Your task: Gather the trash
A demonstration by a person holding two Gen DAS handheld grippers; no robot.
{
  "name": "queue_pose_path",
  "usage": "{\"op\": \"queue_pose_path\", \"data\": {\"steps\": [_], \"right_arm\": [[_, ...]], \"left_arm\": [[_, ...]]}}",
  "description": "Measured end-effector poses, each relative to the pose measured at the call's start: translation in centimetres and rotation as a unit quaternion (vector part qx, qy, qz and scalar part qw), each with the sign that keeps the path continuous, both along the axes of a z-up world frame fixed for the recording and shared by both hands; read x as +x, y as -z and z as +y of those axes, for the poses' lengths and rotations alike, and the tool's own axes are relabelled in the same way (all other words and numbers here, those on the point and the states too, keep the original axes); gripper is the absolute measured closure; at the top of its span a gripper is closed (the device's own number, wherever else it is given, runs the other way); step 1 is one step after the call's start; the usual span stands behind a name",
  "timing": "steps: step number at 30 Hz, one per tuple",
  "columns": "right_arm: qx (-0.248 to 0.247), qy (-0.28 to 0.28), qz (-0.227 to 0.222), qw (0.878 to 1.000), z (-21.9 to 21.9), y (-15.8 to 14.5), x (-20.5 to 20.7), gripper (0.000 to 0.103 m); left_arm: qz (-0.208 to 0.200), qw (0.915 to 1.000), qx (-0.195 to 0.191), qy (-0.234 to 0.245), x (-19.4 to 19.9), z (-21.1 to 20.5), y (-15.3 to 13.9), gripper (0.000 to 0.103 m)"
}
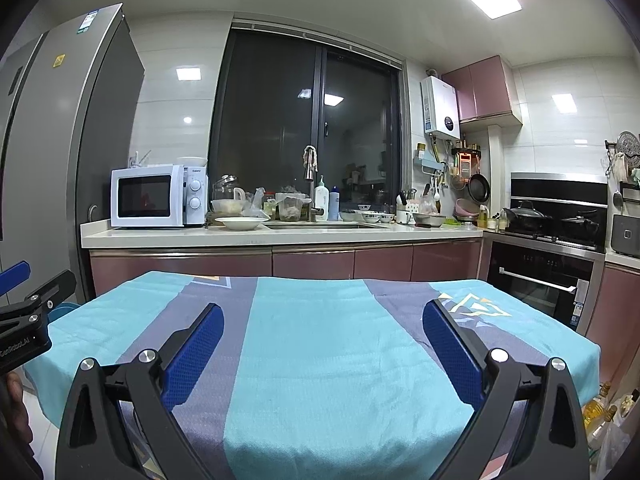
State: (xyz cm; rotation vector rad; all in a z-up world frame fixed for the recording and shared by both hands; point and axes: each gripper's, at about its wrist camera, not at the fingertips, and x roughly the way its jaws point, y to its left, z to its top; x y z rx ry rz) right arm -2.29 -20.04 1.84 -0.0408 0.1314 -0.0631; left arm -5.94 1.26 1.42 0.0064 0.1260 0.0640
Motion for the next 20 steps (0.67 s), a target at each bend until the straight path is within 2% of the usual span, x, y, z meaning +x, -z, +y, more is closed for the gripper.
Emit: {"op": "queue_pose_path", "data": {"steps": [13,20], "right_arm": [[0.002,-0.002,0.004,1.0,0.0,0.0,0.2,0.007],[0.001,0.007,0.026,1.0,-1.4,-0.1,2.7,0.007]], "left_arm": [[0.002,1.0,-0.003,0.002,0.2,-0.1,0.2,0.006],[0.026,0.9995,-0.016,-0.007,2.5,1.1,0.2,0.006]]}}
